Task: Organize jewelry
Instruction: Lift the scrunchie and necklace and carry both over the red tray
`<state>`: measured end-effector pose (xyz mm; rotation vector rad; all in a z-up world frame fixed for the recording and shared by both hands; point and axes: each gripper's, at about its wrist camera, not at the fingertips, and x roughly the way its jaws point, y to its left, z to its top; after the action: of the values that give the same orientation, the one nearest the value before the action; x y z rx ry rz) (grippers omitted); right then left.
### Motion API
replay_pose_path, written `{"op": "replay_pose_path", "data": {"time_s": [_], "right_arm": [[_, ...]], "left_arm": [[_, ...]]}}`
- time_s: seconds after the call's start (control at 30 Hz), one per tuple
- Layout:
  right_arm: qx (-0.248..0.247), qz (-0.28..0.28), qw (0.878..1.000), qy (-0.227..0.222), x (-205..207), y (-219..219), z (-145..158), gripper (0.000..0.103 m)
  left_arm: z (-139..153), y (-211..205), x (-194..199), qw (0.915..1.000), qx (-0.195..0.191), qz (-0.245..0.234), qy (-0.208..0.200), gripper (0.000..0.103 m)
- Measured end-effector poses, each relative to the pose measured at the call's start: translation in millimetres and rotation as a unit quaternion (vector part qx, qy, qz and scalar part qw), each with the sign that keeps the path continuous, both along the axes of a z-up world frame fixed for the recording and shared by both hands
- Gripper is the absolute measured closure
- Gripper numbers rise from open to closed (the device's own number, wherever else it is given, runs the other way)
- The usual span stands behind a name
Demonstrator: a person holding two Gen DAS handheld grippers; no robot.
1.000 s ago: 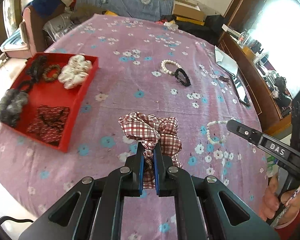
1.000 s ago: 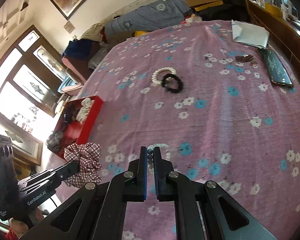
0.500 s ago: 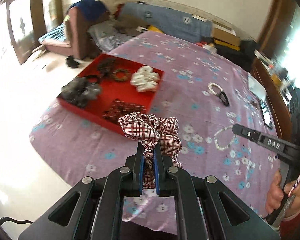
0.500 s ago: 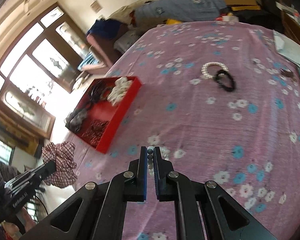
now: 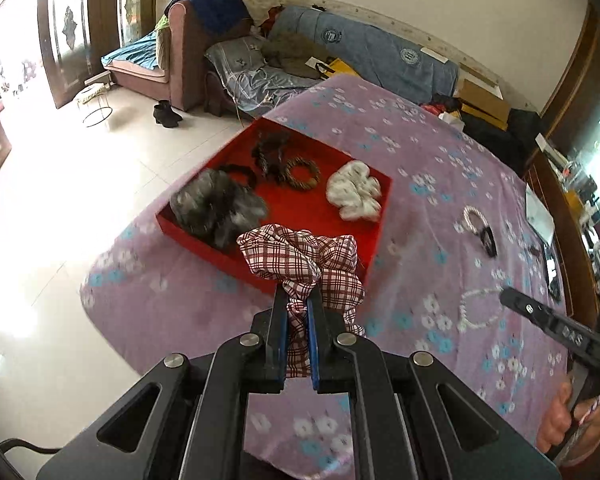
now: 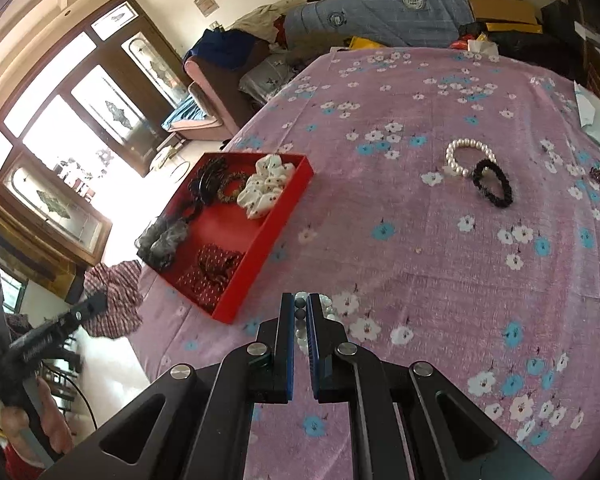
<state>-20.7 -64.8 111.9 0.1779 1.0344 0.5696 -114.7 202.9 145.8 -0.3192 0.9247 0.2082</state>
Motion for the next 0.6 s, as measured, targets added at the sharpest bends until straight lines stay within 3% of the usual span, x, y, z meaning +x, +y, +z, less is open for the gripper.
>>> {"op": "replay_pose_path", "data": {"time_s": [0.27,0.6], "right_arm": [[-0.006,-0.033,0.999,-0.003,16.5,27.8,8.6,0.096],[-0.003,-0.007,1.0,-0.018,47.8,122.7,17.1,0.096]], "left_arm": [[-27.4,39.7,70.1,0.9984,-0.041,-0.03,0.026,0.095],[-66.9,75.4,138.0,0.9935,-0.06,-0.068,0.068,0.095]]}}
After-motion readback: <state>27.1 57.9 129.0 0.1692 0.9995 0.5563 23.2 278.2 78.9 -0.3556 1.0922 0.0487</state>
